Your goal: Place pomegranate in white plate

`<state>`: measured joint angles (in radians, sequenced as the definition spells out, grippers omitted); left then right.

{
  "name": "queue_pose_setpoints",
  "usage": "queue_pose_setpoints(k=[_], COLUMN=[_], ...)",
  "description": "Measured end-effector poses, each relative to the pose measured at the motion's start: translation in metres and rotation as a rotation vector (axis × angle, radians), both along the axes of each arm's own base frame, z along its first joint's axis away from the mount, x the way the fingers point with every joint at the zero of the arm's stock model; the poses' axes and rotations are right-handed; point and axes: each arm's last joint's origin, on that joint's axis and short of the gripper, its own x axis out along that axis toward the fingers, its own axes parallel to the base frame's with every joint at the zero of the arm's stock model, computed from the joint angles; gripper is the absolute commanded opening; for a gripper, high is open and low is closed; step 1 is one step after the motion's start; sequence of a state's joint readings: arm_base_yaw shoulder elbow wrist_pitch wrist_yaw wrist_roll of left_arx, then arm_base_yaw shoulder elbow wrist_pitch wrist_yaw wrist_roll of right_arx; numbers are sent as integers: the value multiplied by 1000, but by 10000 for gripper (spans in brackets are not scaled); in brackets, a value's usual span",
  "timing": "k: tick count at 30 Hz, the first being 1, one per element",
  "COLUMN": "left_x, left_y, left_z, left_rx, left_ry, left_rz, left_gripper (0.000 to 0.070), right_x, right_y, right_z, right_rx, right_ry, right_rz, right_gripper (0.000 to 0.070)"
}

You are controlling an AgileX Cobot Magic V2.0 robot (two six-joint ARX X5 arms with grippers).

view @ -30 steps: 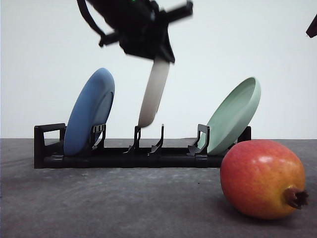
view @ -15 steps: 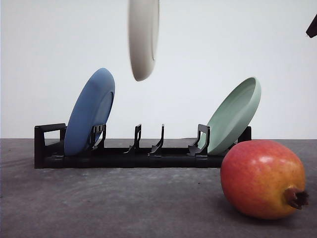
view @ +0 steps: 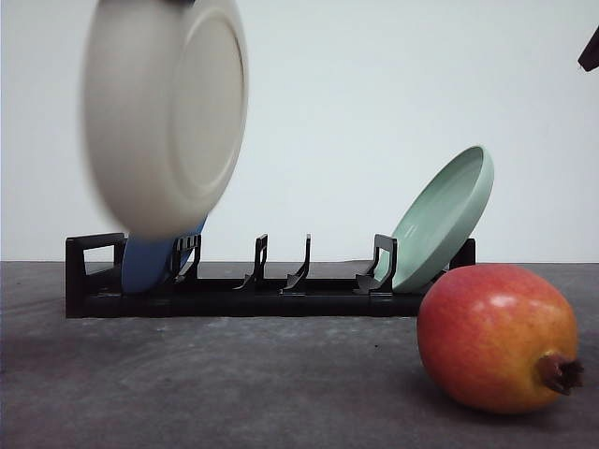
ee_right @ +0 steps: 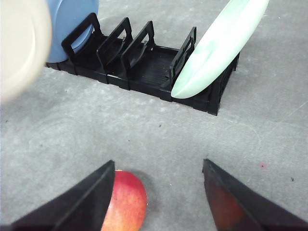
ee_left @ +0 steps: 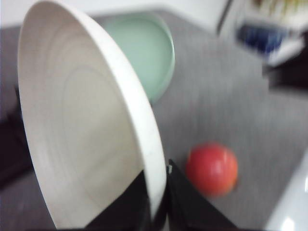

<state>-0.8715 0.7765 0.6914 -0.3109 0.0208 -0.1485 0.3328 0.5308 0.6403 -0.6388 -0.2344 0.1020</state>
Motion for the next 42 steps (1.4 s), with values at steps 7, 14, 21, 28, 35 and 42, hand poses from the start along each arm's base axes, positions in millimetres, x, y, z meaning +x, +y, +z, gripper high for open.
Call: queue_pose_setpoints(k=[7, 14, 21, 28, 35, 42], left_x=[-10, -10, -10, -10, -17, -18], left_y=[-7, -34, -64, -78, -85, -87], left_z=[-23, -50, -88, -107, -107, -110], left_rx=[324, 614, 894, 1001, 975, 963], left_ry=[-24, -109, -152, -183, -210, -180], left_rz=[-93, -183, -272, -288, -323, -370], left_gripper=[3, 2, 1, 0, 8, 165], right_x=[0, 0, 0, 0, 0, 0], right_y=[0, 0, 0, 0, 0, 0], right_z=[0, 0, 0, 0, 0, 0], right_rx=[0, -1, -1, -1, -1, -1], right_ry=[0, 0, 0, 0, 0, 0], right_rz=[0, -1, -1, -1, -2, -2], right_gripper=[370, 370, 370, 370, 370, 370])
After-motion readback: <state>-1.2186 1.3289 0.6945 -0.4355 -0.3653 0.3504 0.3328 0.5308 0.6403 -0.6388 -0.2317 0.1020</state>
